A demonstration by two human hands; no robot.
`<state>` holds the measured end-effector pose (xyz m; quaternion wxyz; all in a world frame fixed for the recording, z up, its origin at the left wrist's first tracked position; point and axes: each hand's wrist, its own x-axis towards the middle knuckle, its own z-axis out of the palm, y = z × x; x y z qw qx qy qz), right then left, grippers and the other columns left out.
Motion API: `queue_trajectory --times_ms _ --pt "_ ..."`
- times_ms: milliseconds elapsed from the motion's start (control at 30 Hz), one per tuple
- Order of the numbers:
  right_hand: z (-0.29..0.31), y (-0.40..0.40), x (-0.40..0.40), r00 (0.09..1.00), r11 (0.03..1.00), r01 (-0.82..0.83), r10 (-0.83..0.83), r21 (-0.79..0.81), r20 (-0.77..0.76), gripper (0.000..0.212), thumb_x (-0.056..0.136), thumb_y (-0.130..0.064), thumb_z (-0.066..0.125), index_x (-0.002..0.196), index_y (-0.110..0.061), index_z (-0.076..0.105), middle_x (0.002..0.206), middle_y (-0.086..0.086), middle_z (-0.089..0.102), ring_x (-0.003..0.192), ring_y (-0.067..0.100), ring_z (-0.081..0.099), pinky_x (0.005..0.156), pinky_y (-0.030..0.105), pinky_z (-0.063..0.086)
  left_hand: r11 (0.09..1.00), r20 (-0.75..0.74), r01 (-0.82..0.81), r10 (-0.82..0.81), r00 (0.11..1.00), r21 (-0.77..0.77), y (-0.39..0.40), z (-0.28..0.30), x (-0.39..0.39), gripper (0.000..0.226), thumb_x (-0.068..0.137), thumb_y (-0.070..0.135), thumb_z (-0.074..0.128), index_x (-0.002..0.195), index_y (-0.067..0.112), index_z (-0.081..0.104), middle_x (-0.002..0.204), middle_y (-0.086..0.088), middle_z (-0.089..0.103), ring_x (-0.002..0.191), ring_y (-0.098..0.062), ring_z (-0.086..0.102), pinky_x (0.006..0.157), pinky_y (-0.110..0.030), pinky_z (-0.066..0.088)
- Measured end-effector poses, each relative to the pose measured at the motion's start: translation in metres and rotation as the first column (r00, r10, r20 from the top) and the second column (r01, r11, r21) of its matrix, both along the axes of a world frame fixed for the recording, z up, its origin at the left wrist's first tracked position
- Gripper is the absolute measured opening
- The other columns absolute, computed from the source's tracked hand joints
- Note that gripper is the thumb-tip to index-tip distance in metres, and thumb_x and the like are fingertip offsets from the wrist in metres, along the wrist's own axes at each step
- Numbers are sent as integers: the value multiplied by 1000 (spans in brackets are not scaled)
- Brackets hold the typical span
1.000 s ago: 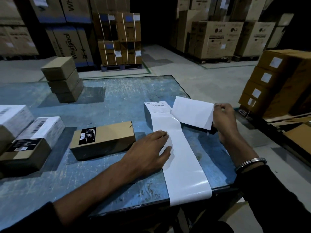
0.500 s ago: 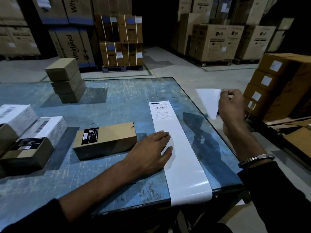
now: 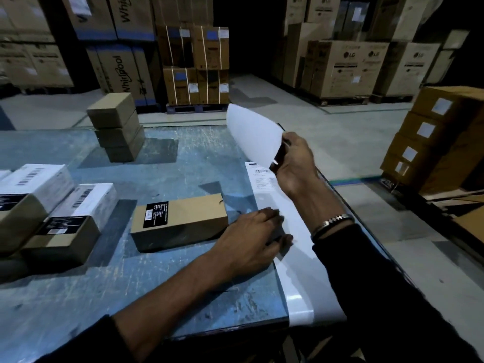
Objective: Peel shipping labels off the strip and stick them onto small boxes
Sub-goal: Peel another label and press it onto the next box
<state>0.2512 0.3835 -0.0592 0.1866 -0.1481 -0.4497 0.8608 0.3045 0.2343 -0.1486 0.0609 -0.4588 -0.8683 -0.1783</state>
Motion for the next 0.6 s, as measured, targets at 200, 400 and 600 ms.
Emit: queue_trajectory --times_ms 200,400,600 --pt "-34 -35 -19 999 988 46 -49 147 15 8 107 -20 56 104 -16 61 88 6 67 77 21 64 61 28 50 993 3 -9 9 1000 -119 -2 -1 -1 52 93 47 30 117 12 61 121 -16 61 105 -42 62 88 -49 53" --pt "-21 -25 -6 996 892 56 -17 449 -90 16 109 -25 54 94 -23 57 89 -1 68 81 14 64 62 26 53 997 103 65 -61 993 -43 -14 0 0 51 113 28 42 157 1 42 171 -17 31 159 -27 26 123 -45 39" --pt "-14 -14 -5 995 843 68 -18 533 -98 14 109 -25 54 95 -23 59 82 -7 65 72 9 61 60 22 51 969 -20 57 -53 998 240 -46 23 4 39 107 38 55 135 18 73 147 0 66 126 -15 66 98 -40 61"
